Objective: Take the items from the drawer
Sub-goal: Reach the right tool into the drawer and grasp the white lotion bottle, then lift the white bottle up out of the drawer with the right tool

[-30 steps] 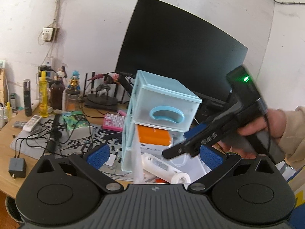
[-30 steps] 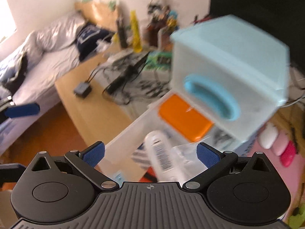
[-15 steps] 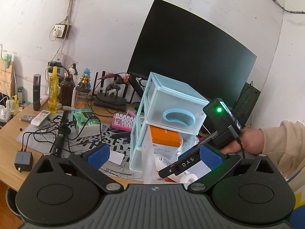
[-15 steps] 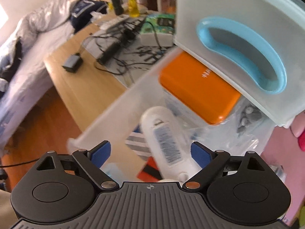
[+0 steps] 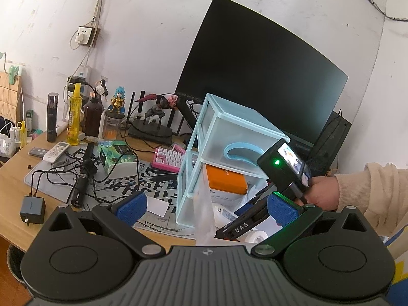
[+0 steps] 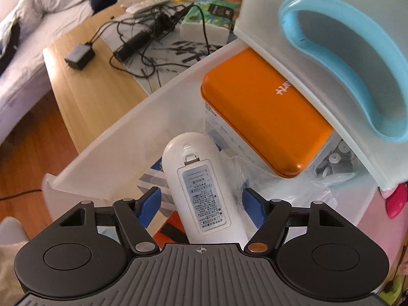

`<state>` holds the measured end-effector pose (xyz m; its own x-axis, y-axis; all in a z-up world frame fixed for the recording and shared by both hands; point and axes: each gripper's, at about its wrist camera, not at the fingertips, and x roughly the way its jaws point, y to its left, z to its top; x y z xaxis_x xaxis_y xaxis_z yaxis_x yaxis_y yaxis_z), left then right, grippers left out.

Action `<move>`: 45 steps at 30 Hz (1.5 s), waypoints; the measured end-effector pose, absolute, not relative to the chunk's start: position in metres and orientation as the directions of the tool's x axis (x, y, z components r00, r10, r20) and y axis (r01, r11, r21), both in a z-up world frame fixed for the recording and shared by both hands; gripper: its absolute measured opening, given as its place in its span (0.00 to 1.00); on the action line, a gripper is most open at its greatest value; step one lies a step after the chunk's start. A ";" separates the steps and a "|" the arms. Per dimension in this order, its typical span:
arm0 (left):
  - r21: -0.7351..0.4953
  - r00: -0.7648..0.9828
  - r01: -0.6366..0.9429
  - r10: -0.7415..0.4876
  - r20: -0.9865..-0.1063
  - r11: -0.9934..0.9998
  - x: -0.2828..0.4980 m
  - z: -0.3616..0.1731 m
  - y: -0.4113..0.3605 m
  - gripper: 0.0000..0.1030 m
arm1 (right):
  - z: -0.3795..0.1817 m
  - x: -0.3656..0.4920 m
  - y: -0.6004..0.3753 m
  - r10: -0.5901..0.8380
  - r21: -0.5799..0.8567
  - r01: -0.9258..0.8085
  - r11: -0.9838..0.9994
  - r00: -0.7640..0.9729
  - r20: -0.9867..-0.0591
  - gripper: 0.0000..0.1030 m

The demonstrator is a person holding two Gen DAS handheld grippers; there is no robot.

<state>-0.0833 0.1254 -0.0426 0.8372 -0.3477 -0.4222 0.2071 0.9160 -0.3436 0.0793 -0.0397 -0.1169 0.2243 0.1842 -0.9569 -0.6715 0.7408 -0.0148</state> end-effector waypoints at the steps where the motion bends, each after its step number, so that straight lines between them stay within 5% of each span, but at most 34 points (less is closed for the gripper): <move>1: -0.344 0.838 0.205 -0.346 -0.422 0.916 -0.083 -0.043 0.126 1.00 | -0.119 0.080 -0.039 0.176 -0.021 -0.673 0.739 0.223 -0.959 0.69; 45: -0.368 0.837 0.200 -0.354 -0.418 0.908 -0.076 -0.043 0.128 1.00 | -0.083 0.079 -0.047 0.337 0.080 -0.657 0.750 0.276 -0.900 0.49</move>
<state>-0.0761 0.1281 -0.0433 0.8369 -0.3539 -0.4176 0.2001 0.9079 -0.3683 0.0791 -0.0470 -0.0827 0.2764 0.3374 -0.8999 -0.6566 0.7500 0.0796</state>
